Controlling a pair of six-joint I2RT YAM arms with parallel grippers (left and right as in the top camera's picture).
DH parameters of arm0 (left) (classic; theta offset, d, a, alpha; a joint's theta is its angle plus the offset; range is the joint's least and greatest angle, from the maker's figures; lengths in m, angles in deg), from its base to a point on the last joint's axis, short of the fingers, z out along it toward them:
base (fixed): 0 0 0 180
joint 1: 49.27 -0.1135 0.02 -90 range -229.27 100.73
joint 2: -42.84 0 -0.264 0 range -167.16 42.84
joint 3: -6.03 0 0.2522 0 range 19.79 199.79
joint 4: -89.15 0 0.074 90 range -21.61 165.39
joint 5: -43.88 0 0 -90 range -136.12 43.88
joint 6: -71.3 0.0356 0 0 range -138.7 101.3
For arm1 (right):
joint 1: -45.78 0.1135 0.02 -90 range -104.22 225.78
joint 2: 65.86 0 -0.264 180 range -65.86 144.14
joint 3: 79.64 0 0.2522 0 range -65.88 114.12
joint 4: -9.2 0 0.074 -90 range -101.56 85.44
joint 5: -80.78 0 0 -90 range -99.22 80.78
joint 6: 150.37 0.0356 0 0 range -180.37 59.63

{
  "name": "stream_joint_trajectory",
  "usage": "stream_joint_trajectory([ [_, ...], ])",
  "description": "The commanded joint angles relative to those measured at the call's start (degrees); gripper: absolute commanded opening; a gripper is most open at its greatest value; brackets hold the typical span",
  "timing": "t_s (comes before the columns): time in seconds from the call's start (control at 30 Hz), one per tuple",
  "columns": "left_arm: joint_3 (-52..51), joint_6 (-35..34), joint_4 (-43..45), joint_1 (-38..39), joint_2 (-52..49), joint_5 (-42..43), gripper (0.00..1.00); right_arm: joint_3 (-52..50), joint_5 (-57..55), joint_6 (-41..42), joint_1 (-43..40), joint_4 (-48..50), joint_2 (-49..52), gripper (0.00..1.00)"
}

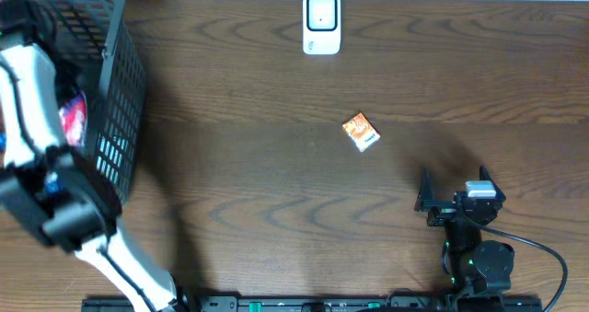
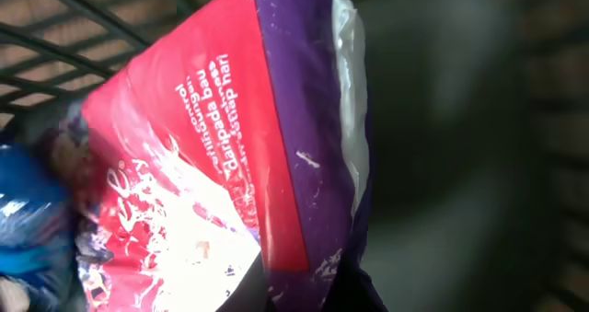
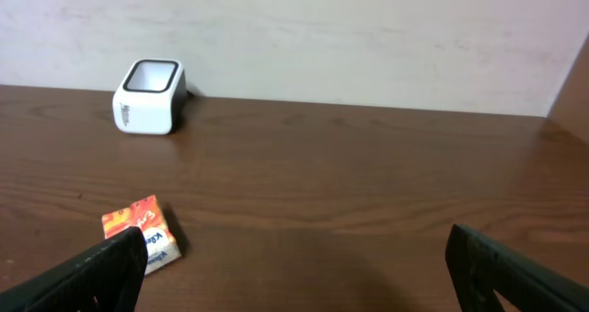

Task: Scan the item barcode
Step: 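Reach the left gripper into the basket and grasp the pink-purple bag, then carry the pink-purple bag past the scanner and drop it on the table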

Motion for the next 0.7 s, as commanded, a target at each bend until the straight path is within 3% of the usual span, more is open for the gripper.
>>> stream_joint_trajectory([
  [0.0, 0.8, 3.1, -0.8, 0.6, 13.5, 11.6, 0.07, -0.1, -0.1, -0.4, -0.2, -0.2, -0.4, 0.99],
  [0.33, 0.8, 4.3, -1.3, 8.0, 35.4, 24.4, 0.07, -0.1, -0.1, -0.4, -0.2, -0.2, -0.4, 0.99],
  [0.5, 0.8, 10.9, -1.3, 21.5, 40.0, 26.3, 0.07, -0.1, -0.1, -0.4, -0.2, -0.2, -0.4, 0.99],
  [0.67, 0.5, 24.2, -1.4, 38.7, 37.5, 26.2, 0.07, -0.1, -0.1, -0.4, -0.2, -0.2, -0.4, 0.99],
])
